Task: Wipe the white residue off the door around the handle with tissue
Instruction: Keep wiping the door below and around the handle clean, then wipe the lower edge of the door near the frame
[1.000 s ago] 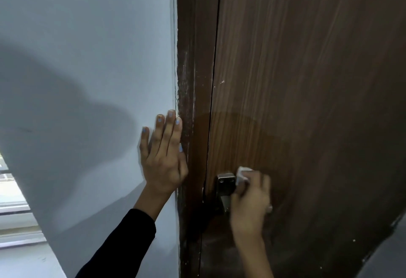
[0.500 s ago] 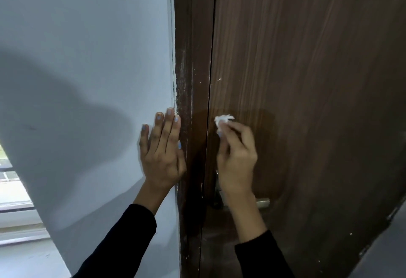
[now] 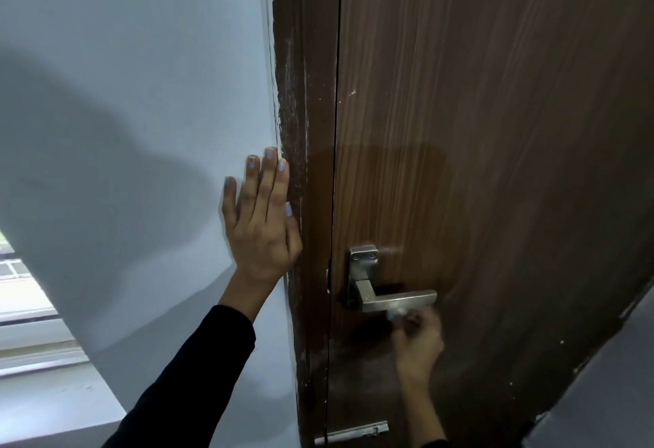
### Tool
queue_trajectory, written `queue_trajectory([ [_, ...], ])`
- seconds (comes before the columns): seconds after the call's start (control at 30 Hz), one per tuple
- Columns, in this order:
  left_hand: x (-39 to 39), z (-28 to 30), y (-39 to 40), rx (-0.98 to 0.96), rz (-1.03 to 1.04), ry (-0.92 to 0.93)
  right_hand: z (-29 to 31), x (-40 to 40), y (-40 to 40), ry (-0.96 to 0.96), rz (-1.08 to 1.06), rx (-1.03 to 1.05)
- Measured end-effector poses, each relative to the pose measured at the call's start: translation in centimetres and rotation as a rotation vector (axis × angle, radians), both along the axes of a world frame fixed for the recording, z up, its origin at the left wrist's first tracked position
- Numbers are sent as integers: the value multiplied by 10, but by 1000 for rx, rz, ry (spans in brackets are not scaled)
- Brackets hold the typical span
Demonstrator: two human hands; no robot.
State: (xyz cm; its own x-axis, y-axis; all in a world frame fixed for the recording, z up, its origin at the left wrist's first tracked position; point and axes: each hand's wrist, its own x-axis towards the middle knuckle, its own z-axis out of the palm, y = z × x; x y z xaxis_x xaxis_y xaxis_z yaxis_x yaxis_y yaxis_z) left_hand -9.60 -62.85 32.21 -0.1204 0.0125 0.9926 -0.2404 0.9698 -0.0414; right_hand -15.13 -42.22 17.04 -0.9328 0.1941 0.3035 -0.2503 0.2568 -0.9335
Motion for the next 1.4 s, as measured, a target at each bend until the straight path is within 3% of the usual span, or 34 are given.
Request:
queue_trajectory([
  [0.1,1,0,-2,-5,4,-13,-13,43,-39,75,200,220],
  [0.17,1,-1,-3,-14,5,-15,-17,48,-43,133,240,255],
  [0.3,1,-1,-2,-16,6,-11,-10,24,-22,6,-52,62],
  [0.4,0,-2,-2,-11,8,-3,-4,26,-34,29,-111,30],
  [0.53,0,-3,-3,-21,9,0,-33,58,-65,176,166,258],
  [0.67,1,-2,-3,-24,1,-2,-65,63,-57,50,408,560],
  [0.8,0,-2,-3,-18,5,-5,-61,50,-38,-56,200,295],
  [0.9,-1,-3,-3,-17,8,-7,-49,54,-50,7,149,195],
  [1.17,-2,-11,1,35,-3,-10,-59,72,-80,218,329,329],
  [1.3,12,-50,17,157,-62,-134,-71,70,-77,206,364,407],
  [1.4,44,-113,34,282,-116,-354,-91,71,-70,-34,528,531],
])
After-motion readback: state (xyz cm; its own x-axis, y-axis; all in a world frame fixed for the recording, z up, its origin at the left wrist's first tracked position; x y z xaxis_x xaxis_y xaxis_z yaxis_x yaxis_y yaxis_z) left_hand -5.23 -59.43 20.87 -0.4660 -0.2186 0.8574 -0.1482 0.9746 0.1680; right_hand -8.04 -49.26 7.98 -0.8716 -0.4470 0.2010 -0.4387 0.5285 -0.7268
